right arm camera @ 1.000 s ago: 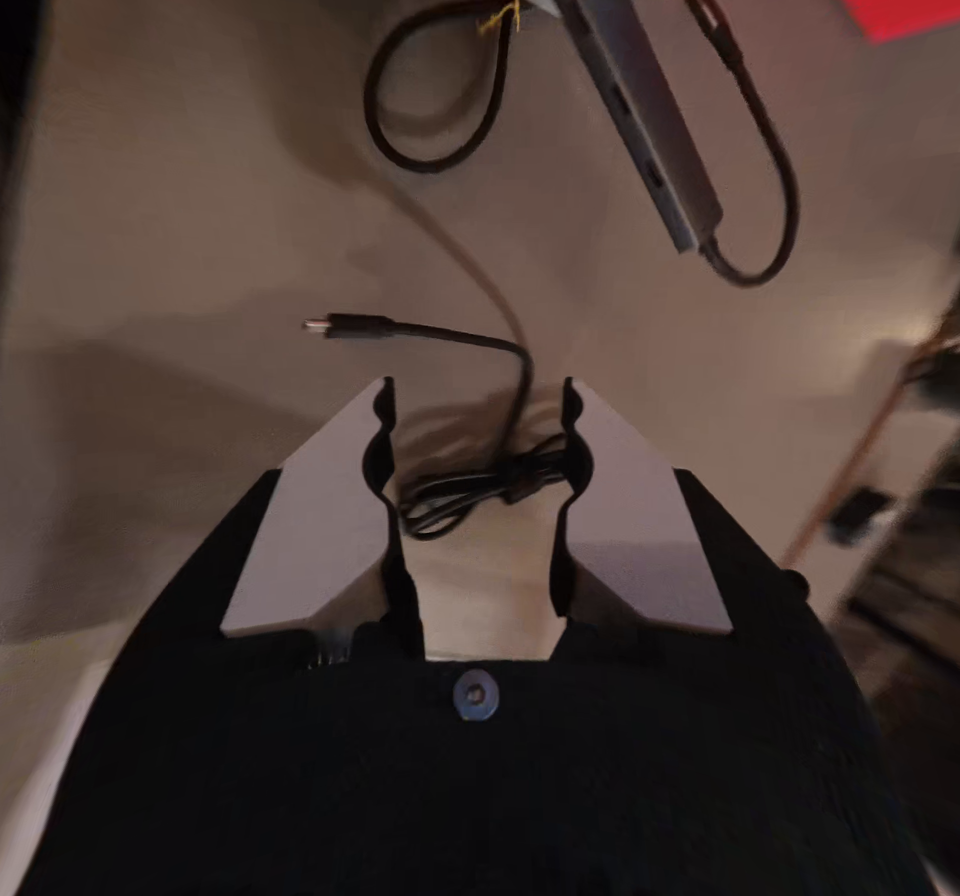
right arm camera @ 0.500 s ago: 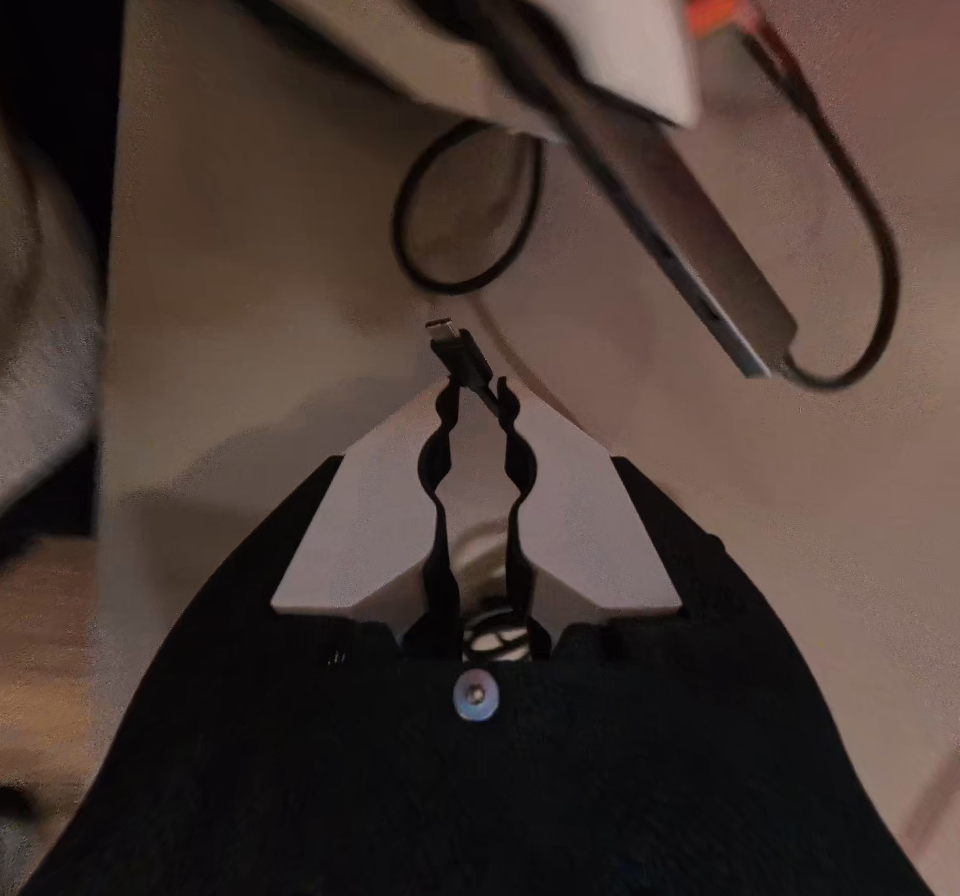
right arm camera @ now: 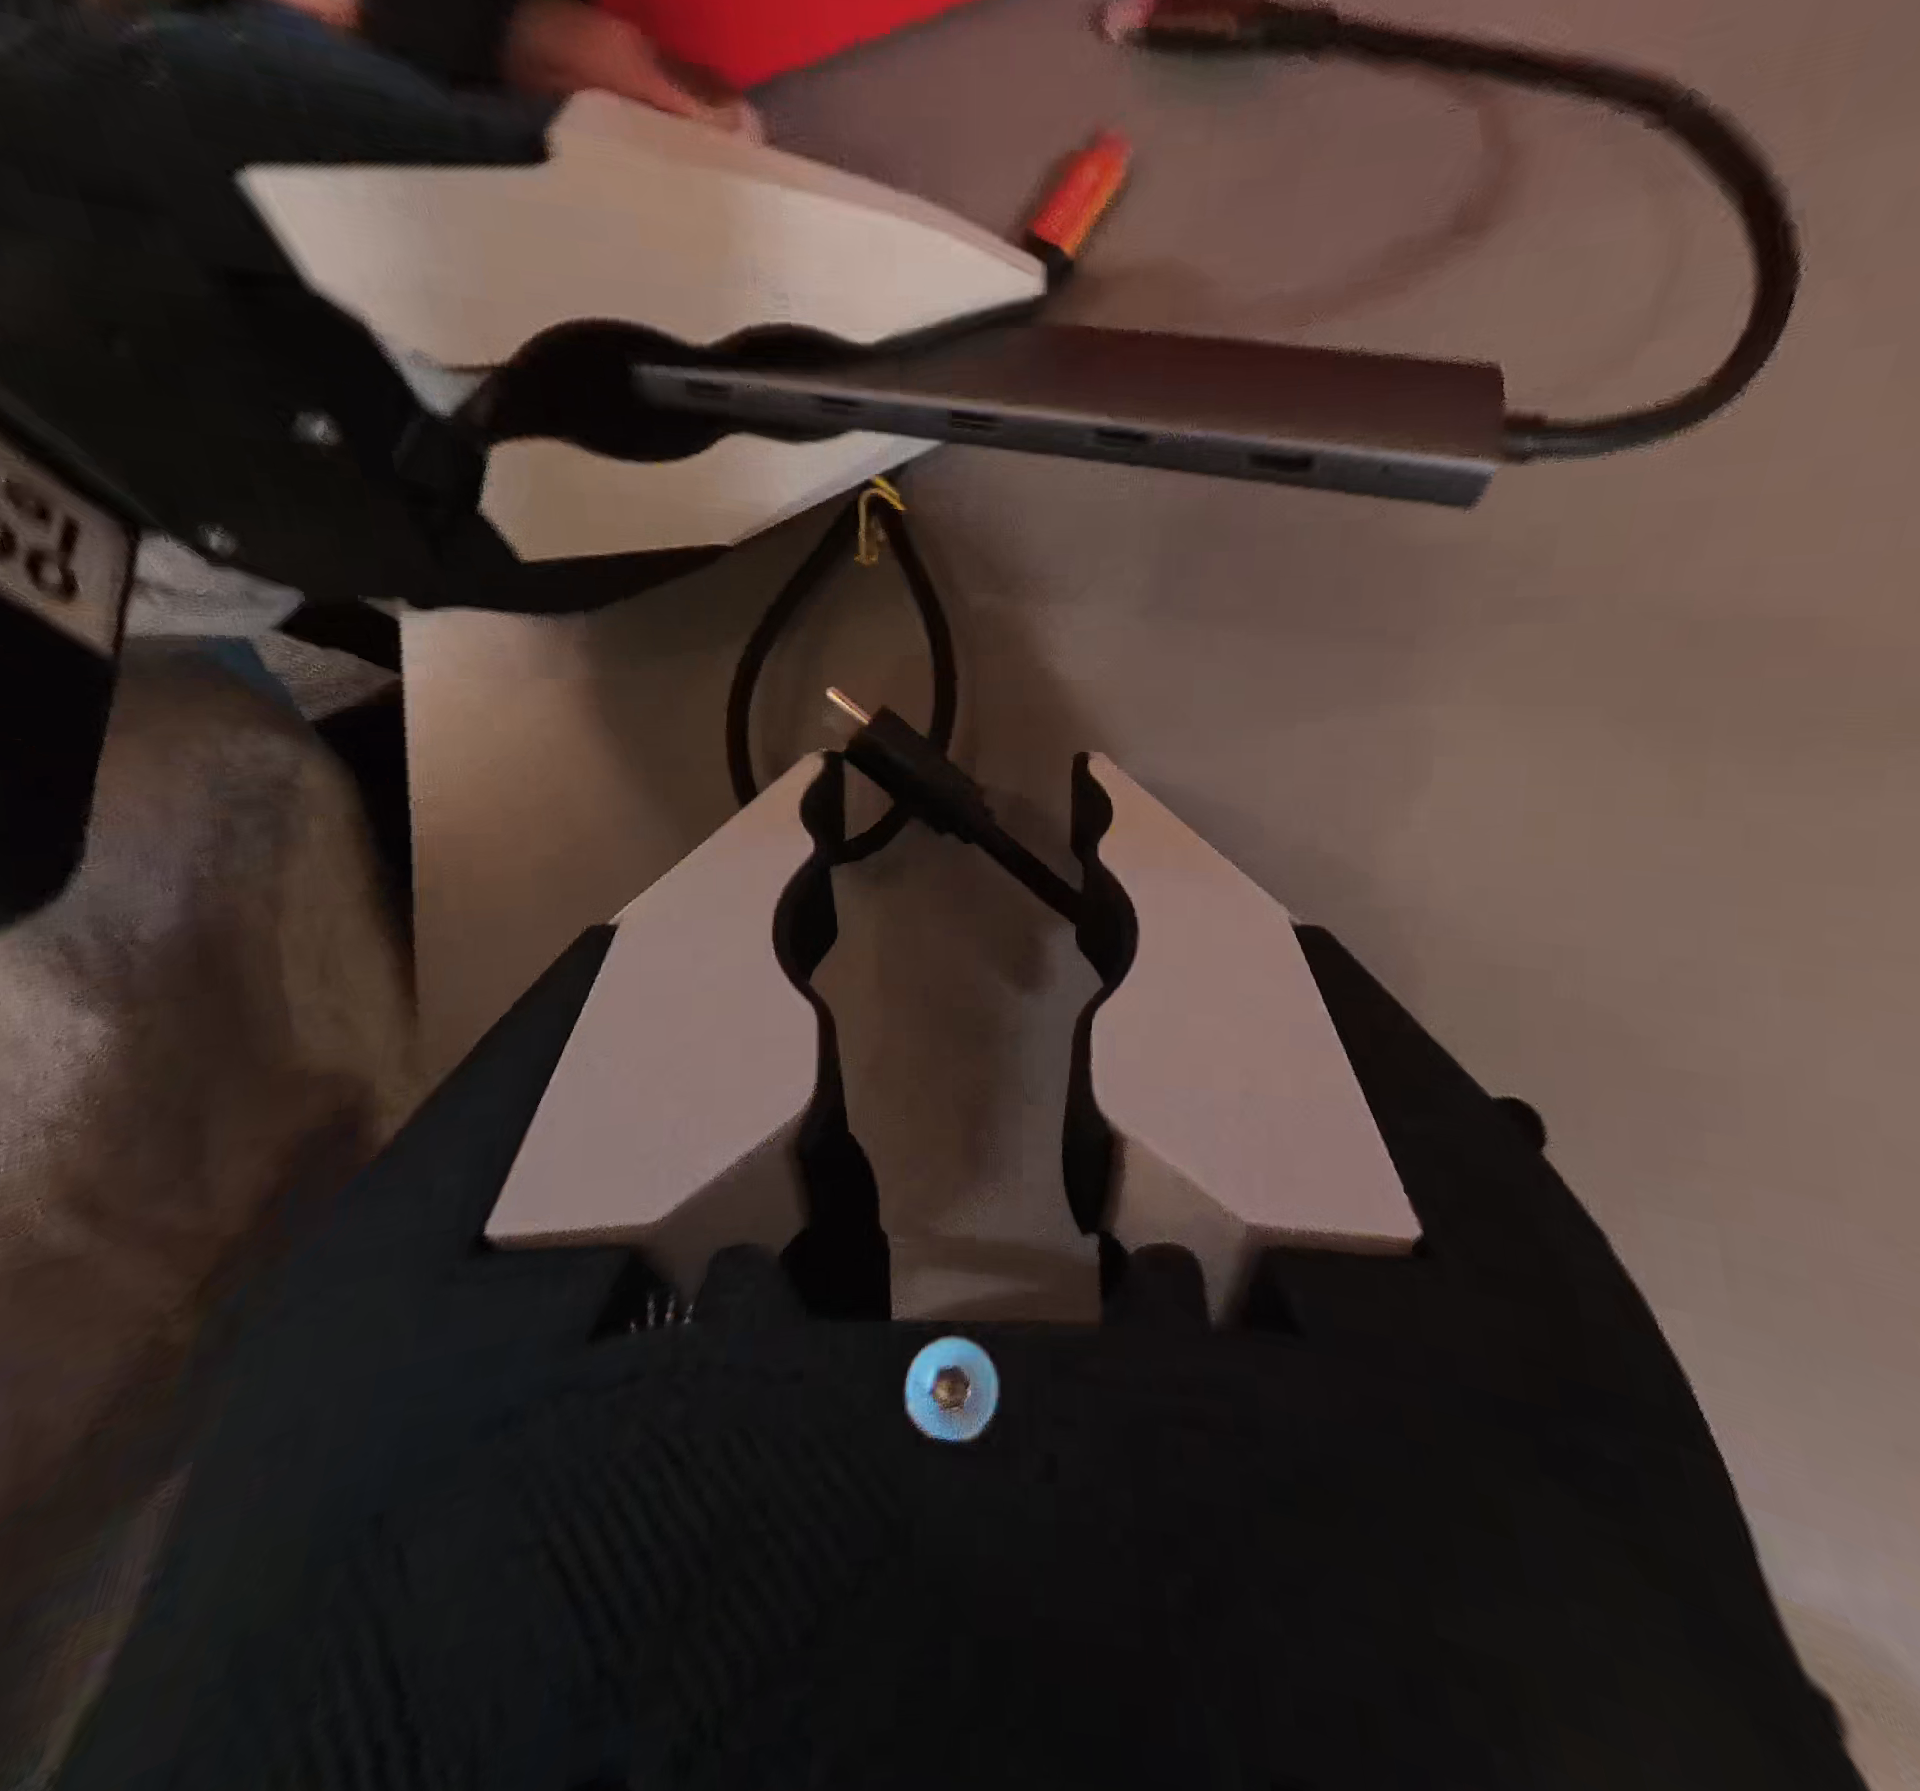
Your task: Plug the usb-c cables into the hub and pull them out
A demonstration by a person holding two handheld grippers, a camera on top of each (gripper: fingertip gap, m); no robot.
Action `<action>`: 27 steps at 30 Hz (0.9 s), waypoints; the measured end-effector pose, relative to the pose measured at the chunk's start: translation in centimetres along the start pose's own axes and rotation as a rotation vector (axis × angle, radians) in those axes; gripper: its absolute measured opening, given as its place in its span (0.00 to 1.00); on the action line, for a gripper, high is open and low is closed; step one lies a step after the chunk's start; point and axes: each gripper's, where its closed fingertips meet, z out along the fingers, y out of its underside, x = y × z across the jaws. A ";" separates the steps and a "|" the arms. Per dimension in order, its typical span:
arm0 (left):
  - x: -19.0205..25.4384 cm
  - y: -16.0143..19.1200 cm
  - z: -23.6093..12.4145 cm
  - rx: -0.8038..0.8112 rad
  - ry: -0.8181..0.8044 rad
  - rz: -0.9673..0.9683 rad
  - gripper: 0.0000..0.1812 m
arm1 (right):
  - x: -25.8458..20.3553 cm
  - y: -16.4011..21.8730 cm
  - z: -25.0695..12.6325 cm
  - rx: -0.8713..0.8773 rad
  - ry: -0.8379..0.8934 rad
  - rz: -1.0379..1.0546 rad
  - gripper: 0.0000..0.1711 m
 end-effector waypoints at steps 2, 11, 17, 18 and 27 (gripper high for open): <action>0.2 0.0 0.0 0.002 0.011 0.009 0.04 | -0.2 0.0 -0.6 0.061 0.029 -0.139 0.25; 0.8 -0.2 0.1 0.018 0.045 0.008 0.04 | 0.7 0.3 -3.4 0.146 0.081 -0.381 0.25; 1.1 -0.5 0.0 0.041 0.072 -0.008 0.04 | 0.2 -0.1 -2.6 0.206 -0.026 -0.316 0.05; 1.1 -0.5 -0.1 0.045 0.077 -0.014 0.04 | 0.5 -0.6 -2.8 0.240 0.001 -0.312 0.04; 0.9 -0.9 -0.1 0.005 0.173 -0.207 0.04 | 2.3 -3.4 -5.6 0.367 0.750 -0.622 0.01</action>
